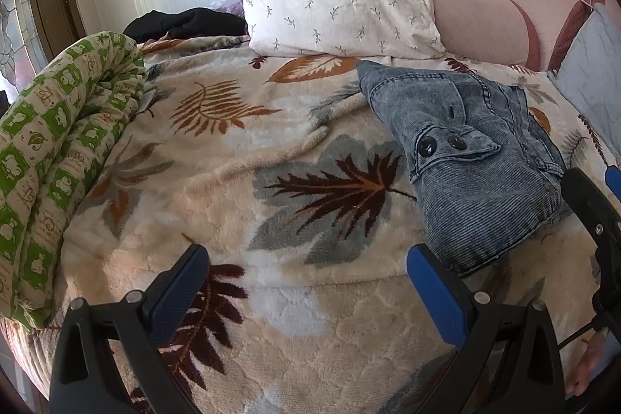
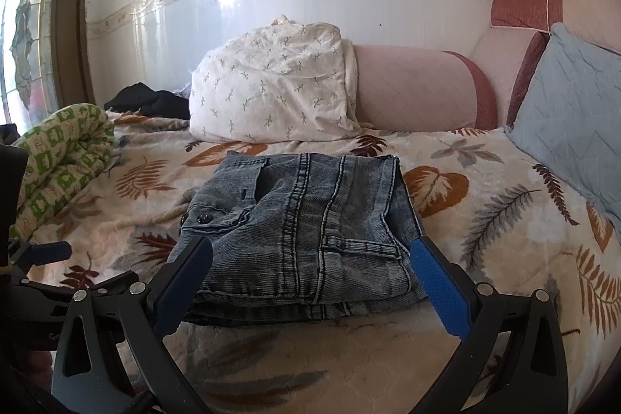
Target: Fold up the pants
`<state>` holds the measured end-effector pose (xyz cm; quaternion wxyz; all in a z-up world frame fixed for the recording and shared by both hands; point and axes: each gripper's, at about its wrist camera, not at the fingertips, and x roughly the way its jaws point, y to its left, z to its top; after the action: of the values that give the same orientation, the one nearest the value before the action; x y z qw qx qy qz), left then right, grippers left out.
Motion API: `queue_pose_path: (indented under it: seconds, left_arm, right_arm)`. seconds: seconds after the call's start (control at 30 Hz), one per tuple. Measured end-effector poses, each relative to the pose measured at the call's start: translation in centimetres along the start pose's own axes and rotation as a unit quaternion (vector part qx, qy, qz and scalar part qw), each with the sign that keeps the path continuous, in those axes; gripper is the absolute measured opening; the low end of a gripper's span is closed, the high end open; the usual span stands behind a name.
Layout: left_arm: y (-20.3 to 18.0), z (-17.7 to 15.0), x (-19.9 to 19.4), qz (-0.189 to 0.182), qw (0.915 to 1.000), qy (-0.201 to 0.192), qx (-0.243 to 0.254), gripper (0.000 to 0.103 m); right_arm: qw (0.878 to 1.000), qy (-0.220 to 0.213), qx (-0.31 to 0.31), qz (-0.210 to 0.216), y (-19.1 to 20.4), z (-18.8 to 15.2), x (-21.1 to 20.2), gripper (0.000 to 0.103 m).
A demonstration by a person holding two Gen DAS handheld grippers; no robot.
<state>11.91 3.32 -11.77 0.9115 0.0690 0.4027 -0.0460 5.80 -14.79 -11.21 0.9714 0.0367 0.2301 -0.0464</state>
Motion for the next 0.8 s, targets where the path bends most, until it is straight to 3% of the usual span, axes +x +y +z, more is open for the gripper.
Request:
queue_pose_path:
  seconds: [0.8]
  left_arm:
    - [0.05, -0.26, 0.8, 0.003, 0.9999, 0.015, 0.0, 0.103]
  right_arm:
    - [1.0, 0.008, 0.004, 0.002, 0.06, -0.19, 0.18, 0.103]
